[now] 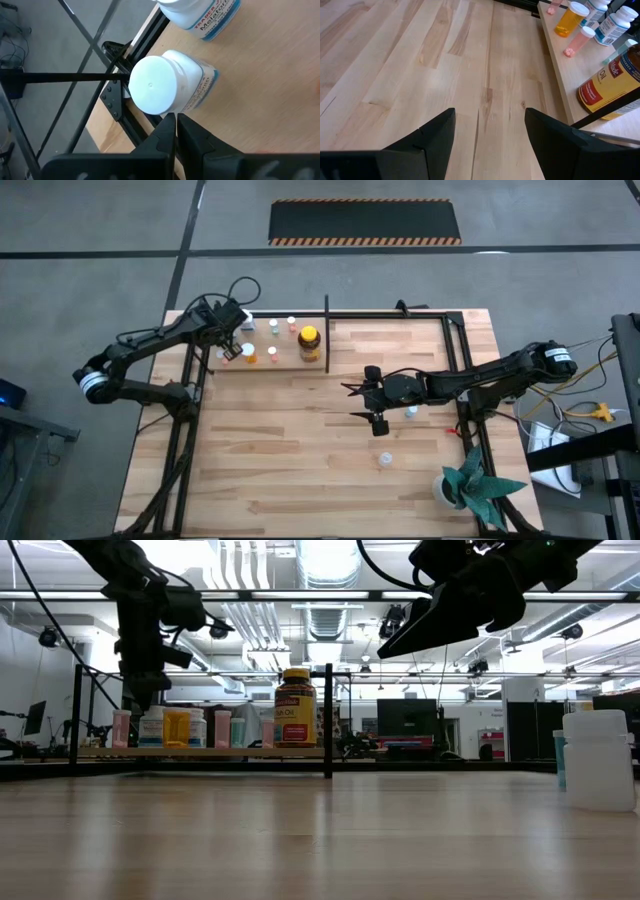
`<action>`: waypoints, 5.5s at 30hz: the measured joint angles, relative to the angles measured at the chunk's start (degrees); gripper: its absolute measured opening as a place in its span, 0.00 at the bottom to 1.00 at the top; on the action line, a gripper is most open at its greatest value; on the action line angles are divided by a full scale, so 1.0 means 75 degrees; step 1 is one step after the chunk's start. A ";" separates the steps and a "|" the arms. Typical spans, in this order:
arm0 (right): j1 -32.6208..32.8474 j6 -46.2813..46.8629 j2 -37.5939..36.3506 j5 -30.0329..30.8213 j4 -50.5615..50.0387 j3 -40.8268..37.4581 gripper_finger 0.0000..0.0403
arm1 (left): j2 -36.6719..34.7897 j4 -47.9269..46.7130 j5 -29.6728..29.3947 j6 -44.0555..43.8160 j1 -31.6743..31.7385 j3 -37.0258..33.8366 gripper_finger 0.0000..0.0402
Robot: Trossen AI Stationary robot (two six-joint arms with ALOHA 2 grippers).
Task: Pick and place medicine bottles onto shelf by color
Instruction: Put the white pill bottle on the shelf, then put the transparent pill bottle on the shelf
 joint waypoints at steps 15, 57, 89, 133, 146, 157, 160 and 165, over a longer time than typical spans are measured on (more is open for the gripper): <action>-0.0002 0.0058 0.0000 0.0000 0.0000 0.0000 0.57 | -0.0047 -0.0017 -0.0700 -0.0393 -0.0035 0.0011 0.00; 0.2068 0.4343 -0.0017 -0.0579 -0.4047 0.1105 0.57 | 0.0291 0.8999 0.1262 -0.0622 -0.9164 -0.1750 0.00; 0.3526 0.6476 0.1136 0.0743 -0.5138 0.1116 0.57 | 0.0136 0.9058 0.1262 -0.0658 -0.9158 -0.1711 0.00; 0.3824 0.5581 0.1813 0.0821 -0.3218 0.1040 0.31 | -0.0145 0.9199 0.1224 -0.0392 -0.9153 -0.1703 0.00; 0.3444 0.5414 0.1608 0.0813 -0.3433 0.1271 0.41 | -0.1558 0.7827 0.1209 0.0531 -0.9164 -0.1753 0.00; 0.2265 0.3567 0.1580 0.0821 -0.5336 0.3618 0.26 | -0.3316 0.8038 0.1204 0.1774 -0.9153 -0.2589 0.00; 0.2018 0.3208 0.1580 0.0824 -0.5512 0.4103 0.21 | -0.3672 0.8008 0.1202 0.1778 -0.9153 -0.2714 0.00; 0.1928 0.3151 0.1582 0.0802 -0.5922 0.4360 0.19 | -0.4035 0.7988 0.1204 0.1628 -0.9155 -0.3096 0.00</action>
